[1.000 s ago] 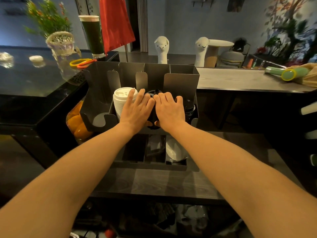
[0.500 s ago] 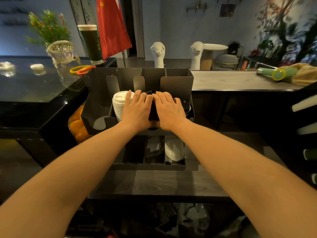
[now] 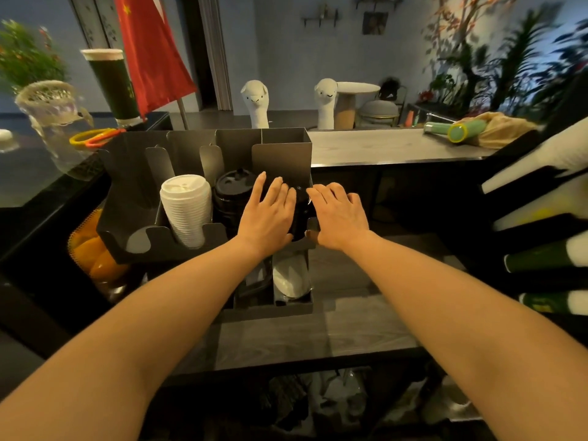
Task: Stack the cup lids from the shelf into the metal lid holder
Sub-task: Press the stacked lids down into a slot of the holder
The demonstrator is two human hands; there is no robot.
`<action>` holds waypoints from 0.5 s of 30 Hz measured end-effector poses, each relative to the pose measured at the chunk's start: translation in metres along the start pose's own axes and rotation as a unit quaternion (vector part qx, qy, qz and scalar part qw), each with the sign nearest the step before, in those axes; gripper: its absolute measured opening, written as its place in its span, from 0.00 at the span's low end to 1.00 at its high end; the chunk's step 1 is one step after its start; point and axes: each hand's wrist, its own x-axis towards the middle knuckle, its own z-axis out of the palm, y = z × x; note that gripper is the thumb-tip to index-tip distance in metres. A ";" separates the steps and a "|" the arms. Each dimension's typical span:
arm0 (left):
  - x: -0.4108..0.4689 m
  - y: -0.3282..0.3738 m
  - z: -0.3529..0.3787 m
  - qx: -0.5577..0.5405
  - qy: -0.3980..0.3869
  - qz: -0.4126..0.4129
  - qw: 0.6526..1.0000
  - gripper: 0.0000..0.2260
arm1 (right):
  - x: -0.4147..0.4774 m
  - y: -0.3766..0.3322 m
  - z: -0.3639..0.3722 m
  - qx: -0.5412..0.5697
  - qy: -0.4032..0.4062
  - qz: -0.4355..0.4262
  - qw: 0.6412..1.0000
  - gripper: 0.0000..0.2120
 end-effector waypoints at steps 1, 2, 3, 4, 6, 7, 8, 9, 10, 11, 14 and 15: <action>0.002 0.002 0.001 0.012 -0.009 0.003 1.000 0.38 | 0.001 0.002 0.002 0.000 -0.003 -0.002 1.000 0.42; 0.004 0.003 0.002 0.020 -0.014 0.003 1.000 0.35 | 0.002 0.002 0.003 0.000 -0.005 -0.005 1.000 0.43; 0.004 0.004 0.003 0.024 -0.017 0.001 1.000 0.32 | 0.004 0.001 0.004 -0.001 -0.005 -0.010 1.000 0.43; 0.005 0.005 0.004 0.026 -0.023 -0.002 0.999 0.30 | 0.006 0.001 0.006 -0.003 -0.005 -0.015 1.000 0.42; 0.007 0.010 0.005 0.035 -0.039 -0.010 0.999 0.28 | 0.010 -0.001 0.010 -0.003 -0.002 -0.027 1.000 0.42; 0.007 0.013 0.005 0.040 -0.047 -0.013 0.998 0.27 | 0.013 -0.001 0.013 -0.001 -0.003 -0.032 0.999 0.42; 0.008 0.016 0.005 0.042 -0.052 -0.015 0.998 0.27 | 0.016 0.000 0.014 0.001 -0.002 -0.039 0.999 0.42; 0.009 0.017 0.005 0.041 -0.053 -0.017 0.998 0.27 | 0.020 0.001 0.015 0.005 -0.002 -0.048 0.999 0.43; 0.010 0.018 0.005 0.042 -0.053 -0.019 0.998 0.28 | 0.024 0.003 0.016 0.007 -0.004 -0.058 0.998 0.43; 0.013 0.017 0.004 0.047 -0.048 -0.017 0.998 0.28 | 0.028 0.006 0.015 0.005 -0.006 -0.068 0.998 0.43; 0.021 0.011 0.004 0.061 -0.039 0.003 0.997 0.30 | 0.038 0.008 0.013 -0.027 -0.009 -0.086 0.996 0.43; 0.024 0.010 0.003 0.063 -0.036 0.009 0.997 0.30 | 0.039 0.008 0.014 -0.039 -0.004 -0.088 0.995 0.43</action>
